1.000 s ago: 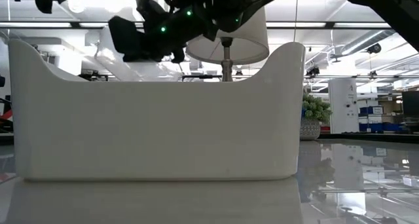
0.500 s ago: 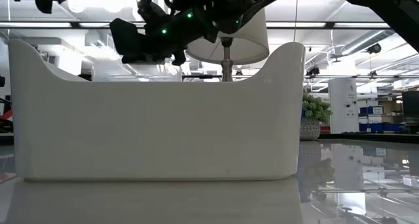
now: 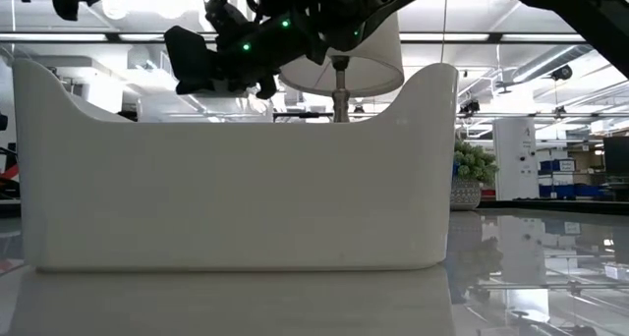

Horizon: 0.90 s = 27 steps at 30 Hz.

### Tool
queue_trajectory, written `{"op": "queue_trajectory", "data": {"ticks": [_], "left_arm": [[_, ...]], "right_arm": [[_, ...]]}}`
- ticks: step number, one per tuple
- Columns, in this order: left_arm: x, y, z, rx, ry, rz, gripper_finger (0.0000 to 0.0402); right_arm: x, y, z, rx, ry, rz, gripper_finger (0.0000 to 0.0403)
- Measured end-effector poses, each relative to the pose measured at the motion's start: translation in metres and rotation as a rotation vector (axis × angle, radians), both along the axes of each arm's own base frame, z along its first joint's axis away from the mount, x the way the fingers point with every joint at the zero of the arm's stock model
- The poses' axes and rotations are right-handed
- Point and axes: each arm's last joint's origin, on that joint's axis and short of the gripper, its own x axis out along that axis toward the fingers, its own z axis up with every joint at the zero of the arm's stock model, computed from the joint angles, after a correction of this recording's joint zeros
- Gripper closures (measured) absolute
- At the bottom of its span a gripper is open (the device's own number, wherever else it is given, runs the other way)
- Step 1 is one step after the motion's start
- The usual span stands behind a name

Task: Stack baskets by color
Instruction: Stack the transparent bin into the upper left transparent bin

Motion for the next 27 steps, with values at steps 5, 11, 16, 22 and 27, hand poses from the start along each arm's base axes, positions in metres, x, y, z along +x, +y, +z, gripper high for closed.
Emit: {"op": "queue_trajectory", "data": {"ticks": [5, 11, 16, 22, 27], "left_arm": [[0.0, 0.0, 0.0, 0.0, 0.001, 0.0, 0.033], [0.0, 0.0, 0.0, 0.0, 0.002, 0.0, 0.033], [0.001, 0.0, -0.001, 0.0, 0.007, -0.001, 0.033], [0.001, 0.0, -0.001, 0.001, 0.009, -0.001, 0.033], [0.002, 0.0, -0.001, 0.001, 0.011, -0.001, 0.033]], "right_arm": [[0.0, 0.0, 0.0, 0.004, -0.005, -0.001, 0.023], [0.0, 0.0, 0.001, 0.013, -0.011, -0.003, 0.0216], [0.0, 0.001, 0.001, 0.004, -0.011, 0.0, 0.0215], [-0.002, 0.006, 0.011, -0.017, -0.026, 0.014, 0.0216], [-0.003, 0.01, 0.018, -0.027, -0.034, 0.021, 0.0216]]}}
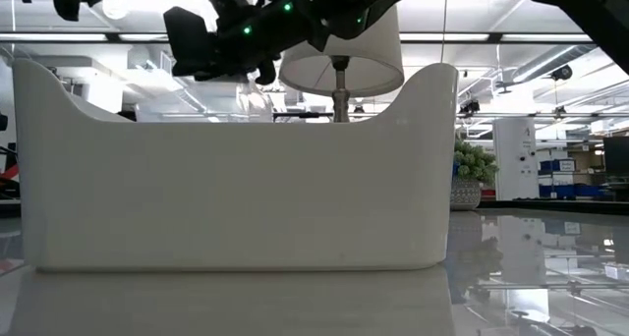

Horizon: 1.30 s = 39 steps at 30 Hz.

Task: Stack baskets by color
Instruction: Stack the transparent bin into the upper left transparent bin

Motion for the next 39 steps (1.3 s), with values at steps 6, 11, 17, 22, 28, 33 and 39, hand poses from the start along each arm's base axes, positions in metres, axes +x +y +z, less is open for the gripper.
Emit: {"op": "queue_trajectory", "data": {"ticks": [6, 11, 17, 22, 28, 33, 39], "left_arm": [[0.0, 0.0, -0.001, 0.002, 0.002, -0.005, 0.033], [0.001, 0.0, -0.001, 0.002, 0.003, -0.005, 0.033], [0.001, 0.0, -0.001, 0.002, 0.004, -0.004, 0.033], [0.001, 0.0, -0.001, 0.002, 0.004, -0.003, 0.033], [0.001, 0.0, -0.001, 0.001, 0.004, -0.002, 0.033], [0.002, 0.0, -0.002, 0.001, 0.008, -0.002, 0.033], [0.002, 0.0, -0.003, -0.001, 0.01, 0.004, 0.033]], "right_arm": [[-0.001, 0.002, 0.005, -0.01, -0.005, 0.009, 0.0216], [-0.001, 0.003, 0.004, -0.002, -0.002, 0.032, 0.0196], [-0.001, 0.003, 0.004, 0.024, -0.012, 0.026, 0.0163], [-0.001, 0.003, 0.005, 0.02, -0.011, 0.027, 0.0143], [-0.004, 0.016, 0.013, 0.01, -0.013, 0.056, 0.0135], [-0.01, 0.034, 0.024, 0.005, 0.014, 0.092, 0.0143], [-0.023, 0.05, 0.042, -0.004, 0.073, 0.125, 0.0154]]}}
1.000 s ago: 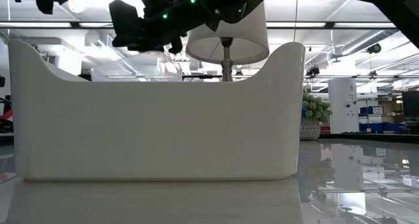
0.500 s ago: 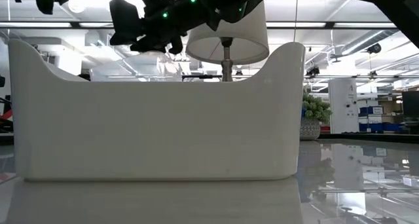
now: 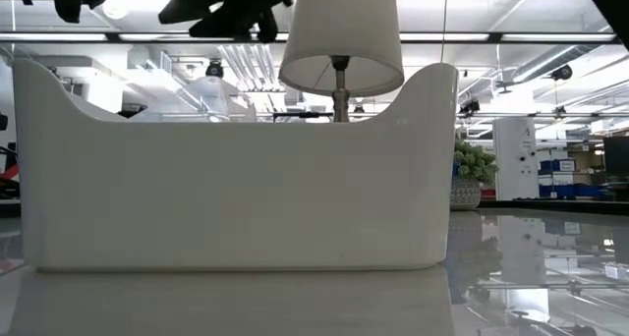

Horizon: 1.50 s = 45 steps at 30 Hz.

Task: Stack baskets by color
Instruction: Stack the transparent bin into the upper left transparent bin

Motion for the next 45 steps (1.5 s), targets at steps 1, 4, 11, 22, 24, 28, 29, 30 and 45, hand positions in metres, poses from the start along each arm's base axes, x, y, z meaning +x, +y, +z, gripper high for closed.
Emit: {"op": "queue_trajectory", "data": {"ticks": [1, 4, 11, 22, 24, 28, 29, 30, 45], "left_arm": [[0.0, 0.0, 0.0, 0.0, 0.0, -0.001, 0.033], [0.0, 0.0, 0.0, 0.0, 0.0, -0.001, 0.033], [0.008, -0.003, -0.007, 0.036, 0.08, -0.101, 0.033], [0.036, -0.003, -0.011, 0.041, 0.222, -0.152, 0.033], [0.043, -0.004, -0.012, 0.044, 0.265, -0.17, 0.033], [0.055, -0.004, -0.013, 0.045, 0.338, -0.203, 0.033], [0.057, -0.005, -0.013, 0.046, 0.359, -0.218, 0.033], [0.06, -0.005, -0.015, 0.045, 0.389, -0.234, 0.033], [0.073, -0.01, -0.017, -0.22, 0.729, -0.418, 0.0326]], "right_arm": [[-0.002, 0.002, 0.002, -0.001, 0.012, 0.005, 0.0155], [-0.01, 0.009, 0.008, 0.004, 0.059, 0.017, 0.0161], [-0.028, 0.02, 0.019, 0.025, 0.151, 0.027, 0.0167], [-0.053, 0.027, 0.007, 0.037, 0.217, 0.037, 0.0169], [-0.06, 0.027, 0.003, 0.036, 0.221, 0.039, 0.017], [-0.081, 0.023, -0.002, 0.04, 0.203, 0.038, 0.017], [-0.086, 0.022, -0.004, 0.038, 0.191, 0.039, 0.017], [-0.093, 0.021, -0.007, 0.038, 0.183, 0.04, 0.017], [-0.172, 0.029, -0.025, 0.061, 0.011, 0.108, 0.017]]}}
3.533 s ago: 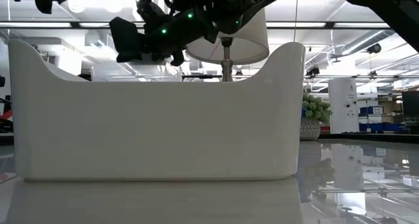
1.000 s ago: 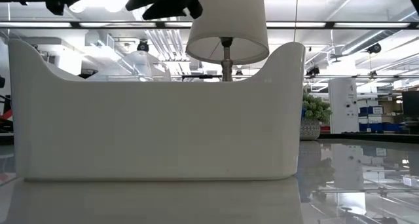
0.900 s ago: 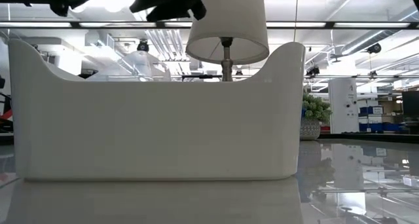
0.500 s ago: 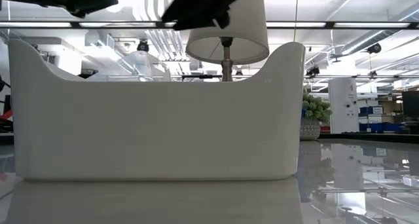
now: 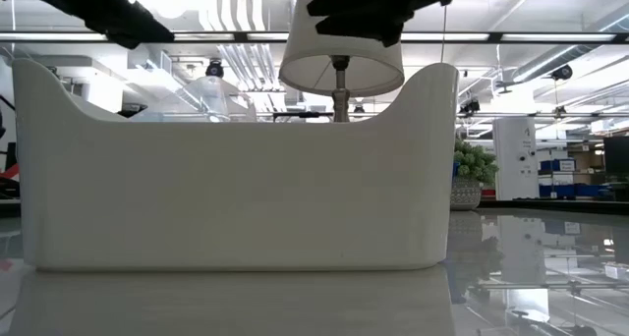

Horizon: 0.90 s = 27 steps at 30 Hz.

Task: Stack baskets by color
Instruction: Stack the transparent bin into the upper left transparent bin

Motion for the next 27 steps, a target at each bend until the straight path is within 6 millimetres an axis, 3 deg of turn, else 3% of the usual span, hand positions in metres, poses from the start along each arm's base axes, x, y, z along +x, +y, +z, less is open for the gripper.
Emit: {"op": "queue_trajectory", "data": {"ticks": [5, 11, 15, 27], "left_arm": [[0.0, 0.001, 0.003, 0.004, 0.125, 0.022, 0.0296], [0.01, 0.005, 0.004, -0.001, 0.257, 0.066, 0.0226], [0.02, 0.007, -0.002, 0.111, 0.36, 0.064, 0.0192], [0.025, 0.01, 0.013, 0.232, 0.367, 0.079, 0.0181]], "right_arm": [[-0.012, -0.003, -0.003, -0.001, 0.004, 0.001, 0.017], [-0.014, -0.003, -0.005, -0.024, 0.013, 0.009, 0.017], [-0.014, -0.003, -0.005, -0.034, 0.015, 0.013, 0.017], [-0.014, -0.003, -0.006, -0.047, 0.024, 0.019, 0.017]]}}
